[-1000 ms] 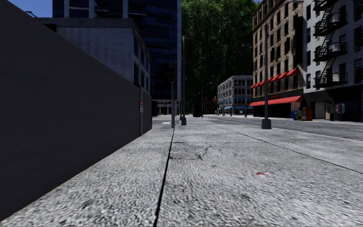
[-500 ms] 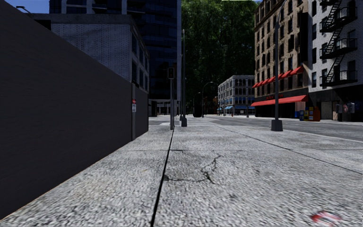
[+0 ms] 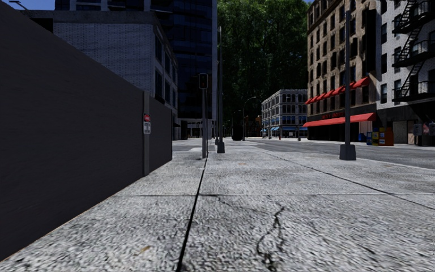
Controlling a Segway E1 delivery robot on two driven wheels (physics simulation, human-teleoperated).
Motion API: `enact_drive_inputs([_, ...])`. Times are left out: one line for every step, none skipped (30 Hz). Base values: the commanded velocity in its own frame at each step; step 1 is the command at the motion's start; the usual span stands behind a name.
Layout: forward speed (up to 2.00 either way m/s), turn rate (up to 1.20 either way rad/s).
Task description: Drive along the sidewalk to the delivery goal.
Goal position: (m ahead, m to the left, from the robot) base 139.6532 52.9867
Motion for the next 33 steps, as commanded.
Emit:
enact_drive_inputs([2.00,0.00])
enact_drive_inputs([2.00,0.00])
enact_drive_inputs([2.00,-0.05])
enact_drive_inputs([2.00,-0.09])
enact_drive_inputs([2.00,-0.15])
enact_drive_inputs([2.00,-0.15])
enact_drive_inputs([2.00,-0.26])
enact_drive_inputs([2.00,-0.35])
enact_drive_inputs([2.00,-0.38])
enact_drive_inputs([2.00,-0.39])
enact_drive_inputs([2.00,-0.39])
enact_drive_inputs([2.00,-0.39])
enact_drive_inputs([2.00,-0.39])
enact_drive_inputs([2.00,-0.39])
enact_drive_inputs([2.00,-0.39])
enact_drive_inputs([2.00,-0.39])
enact_drive_inputs([2.00,-0.39])
enact_drive_inputs([2.00,-0.39])
enact_drive_inputs([2.00,-0.39])
enact_drive_inputs([2.00,-0.39])
enact_drive_inputs([2.00,-0.39])
enact_drive_inputs([2.00,-0.39])
enact_drive_inputs([2.00,-0.39])
enact_drive_inputs([2.00,-0.39])
enact_drive_inputs([2.00,-0.39])
enact_drive_inputs([2.00,-0.39])
enact_drive_inputs([2.00,-0.39])
enact_drive_inputs([2.00,-0.39])
enact_drive_inputs([2.00,-0.39])
enact_drive_inputs([2.00,-0.39])
enact_drive_inputs([2.00,-0.39])
enact_drive_inputs([2.00,-0.39])
enact_drive_inputs([2.00,-0.39])
